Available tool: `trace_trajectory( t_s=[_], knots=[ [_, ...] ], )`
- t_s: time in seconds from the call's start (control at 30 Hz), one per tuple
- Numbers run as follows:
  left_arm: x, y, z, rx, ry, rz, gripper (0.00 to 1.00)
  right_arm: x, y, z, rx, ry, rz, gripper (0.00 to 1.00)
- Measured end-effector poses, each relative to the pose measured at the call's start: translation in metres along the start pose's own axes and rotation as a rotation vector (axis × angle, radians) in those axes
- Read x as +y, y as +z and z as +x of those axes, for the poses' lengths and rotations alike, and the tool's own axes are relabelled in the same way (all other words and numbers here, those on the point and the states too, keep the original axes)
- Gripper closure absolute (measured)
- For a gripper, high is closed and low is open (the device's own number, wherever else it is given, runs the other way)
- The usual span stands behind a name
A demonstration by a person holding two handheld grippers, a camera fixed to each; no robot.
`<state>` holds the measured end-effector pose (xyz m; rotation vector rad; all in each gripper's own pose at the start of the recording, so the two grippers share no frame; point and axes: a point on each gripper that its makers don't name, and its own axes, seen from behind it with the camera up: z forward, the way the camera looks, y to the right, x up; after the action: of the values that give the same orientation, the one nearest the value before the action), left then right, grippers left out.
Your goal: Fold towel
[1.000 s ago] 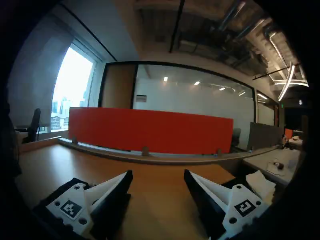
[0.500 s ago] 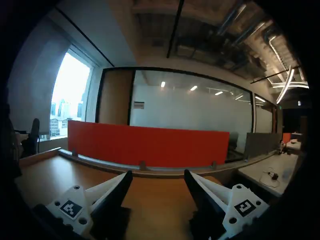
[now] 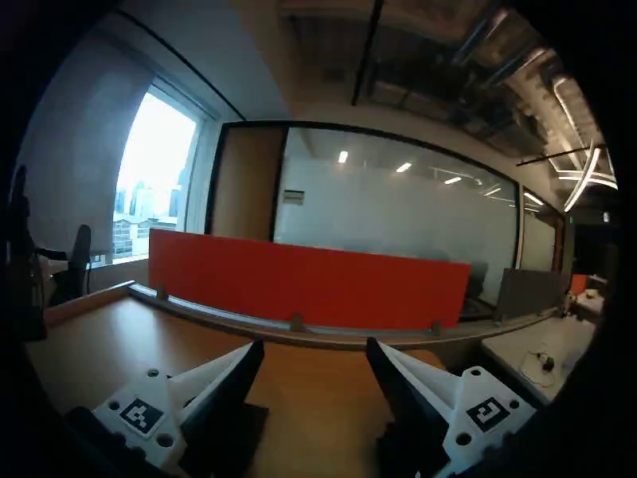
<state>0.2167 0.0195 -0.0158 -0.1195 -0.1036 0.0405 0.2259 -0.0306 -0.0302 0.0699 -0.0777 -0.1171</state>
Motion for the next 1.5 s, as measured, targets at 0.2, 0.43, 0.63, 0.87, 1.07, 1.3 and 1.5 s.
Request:
trace_trajectory(
  t_s=[0.2,0.43,0.63,0.87,1.07,1.3,1.5],
  knots=[
    [0.014,-0.001,-0.008,-0.049,0.018,-0.076,0.07,-0.018,-0.001,-0.006,-0.049,-0.022,0.103,0.00],
    [0.024,0.000,-0.023,-0.105,0.017,-0.140,0.07,-0.029,-0.001,-0.017,-0.095,-0.023,0.160,0.00],
    [0.034,0.000,-0.043,-0.154,0.054,-0.196,0.07,-0.045,-0.003,-0.039,-0.161,-0.054,0.228,0.00],
    [0.046,-0.003,-0.072,-0.207,0.069,-0.235,0.07,-0.063,-0.007,-0.065,-0.225,-0.083,0.293,0.00],
    [0.059,-0.007,-0.097,-0.246,0.075,-0.271,0.07,-0.075,-0.012,-0.087,-0.266,-0.108,0.338,0.00],
    [0.076,-0.011,-0.131,-0.290,0.099,-0.309,0.07,-0.081,-0.016,-0.117,-0.317,-0.117,0.367,0.00],
    [0.089,-0.012,-0.159,-0.331,0.105,-0.336,0.07,-0.086,-0.021,-0.143,-0.355,-0.132,0.391,0.00]
  ],
)
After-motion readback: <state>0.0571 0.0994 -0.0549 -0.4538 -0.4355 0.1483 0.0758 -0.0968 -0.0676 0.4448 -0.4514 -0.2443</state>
